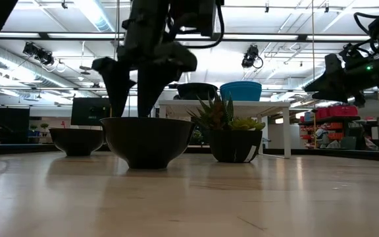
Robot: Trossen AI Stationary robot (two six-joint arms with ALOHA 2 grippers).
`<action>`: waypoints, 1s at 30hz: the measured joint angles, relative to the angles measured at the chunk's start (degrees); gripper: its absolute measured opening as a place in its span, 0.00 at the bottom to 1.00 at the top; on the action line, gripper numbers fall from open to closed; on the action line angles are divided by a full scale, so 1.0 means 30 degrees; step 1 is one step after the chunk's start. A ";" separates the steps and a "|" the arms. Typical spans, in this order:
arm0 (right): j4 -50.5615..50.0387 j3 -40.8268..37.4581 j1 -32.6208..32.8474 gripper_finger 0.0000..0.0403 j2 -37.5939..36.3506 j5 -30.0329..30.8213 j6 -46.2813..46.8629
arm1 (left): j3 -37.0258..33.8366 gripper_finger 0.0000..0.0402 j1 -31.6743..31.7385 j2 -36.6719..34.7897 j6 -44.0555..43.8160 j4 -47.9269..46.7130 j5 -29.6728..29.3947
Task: Pick & Place Mini bowls
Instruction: Stack the bottom white patterned bowl on the white patterned bowl on the shelf
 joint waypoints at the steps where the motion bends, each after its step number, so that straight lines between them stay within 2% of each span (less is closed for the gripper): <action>1: -0.0003 0.0000 0.0000 0.52 0.0000 0.0000 0.0000 | -0.0282 0.69 -0.0001 0.0000 -0.0044 0.0226 0.0000; 11: -0.0002 0.0000 0.0000 0.52 0.0000 0.0000 0.0000 | -0.2454 0.69 -0.0007 0.0000 -0.0110 0.3232 0.0365; 16: 0.0002 0.0000 0.0000 0.52 0.0000 0.0000 0.0000 | -0.2692 0.67 -0.0007 0.0000 -0.0104 0.3421 0.0707; 19: -0.0003 0.0000 0.0000 0.52 0.0000 0.0000 0.0000 | -0.2701 0.62 -0.0007 0.0000 -0.0106 0.3433 0.0713; 30: -0.0003 0.0000 0.0000 0.52 0.0000 0.0000 0.0000 | -0.2701 0.31 0.0000 0.0000 0.0400 0.3396 0.1096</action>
